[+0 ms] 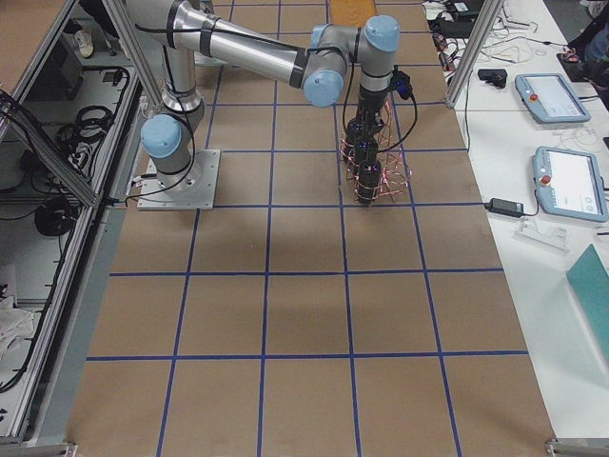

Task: Take wine from basket and place on tray
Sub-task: 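Close the right gripper on the neck of the middle dark bottle, then lift the dark bottle out of the rack with the right gripper, then carry the bottle toward the table center and stand it upright with the right gripper, then release the bottle and raise the right gripper while the left gripper reaches toward it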

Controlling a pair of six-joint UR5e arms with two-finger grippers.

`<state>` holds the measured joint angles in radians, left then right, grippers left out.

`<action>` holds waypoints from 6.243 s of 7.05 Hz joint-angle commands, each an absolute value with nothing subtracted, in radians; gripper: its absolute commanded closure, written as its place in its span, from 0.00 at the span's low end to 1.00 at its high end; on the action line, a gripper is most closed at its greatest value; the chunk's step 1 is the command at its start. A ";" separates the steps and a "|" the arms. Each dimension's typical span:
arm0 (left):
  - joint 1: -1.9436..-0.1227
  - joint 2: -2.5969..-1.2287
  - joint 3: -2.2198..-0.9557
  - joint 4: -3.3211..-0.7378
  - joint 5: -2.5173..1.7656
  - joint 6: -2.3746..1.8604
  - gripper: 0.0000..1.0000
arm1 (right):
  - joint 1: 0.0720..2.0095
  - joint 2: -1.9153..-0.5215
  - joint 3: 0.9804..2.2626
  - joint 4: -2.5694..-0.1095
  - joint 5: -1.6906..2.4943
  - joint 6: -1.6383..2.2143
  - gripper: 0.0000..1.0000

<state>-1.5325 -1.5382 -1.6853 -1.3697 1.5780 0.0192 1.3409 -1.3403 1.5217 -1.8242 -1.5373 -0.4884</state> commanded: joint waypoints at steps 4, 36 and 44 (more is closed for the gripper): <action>-1.532 -1.543 -1.695 -1.374 1.577 0.021 0.00 | 1.368 -1.503 1.353 -1.429 -1.554 -0.486 1.00; -1.506 -1.462 -1.735 -1.427 1.565 -0.040 0.00 | 2.039 -1.379 1.537 -1.862 -1.523 0.307 0.00; -1.865 -1.520 -1.812 -1.410 1.508 -0.441 0.00 | 1.554 -1.477 1.546 -1.798 -1.586 -0.046 0.00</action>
<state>-1.8273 -1.5085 -1.8024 -1.4137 1.5115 -0.3924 1.5616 -1.4690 1.5422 -1.8152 -1.5841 -0.0498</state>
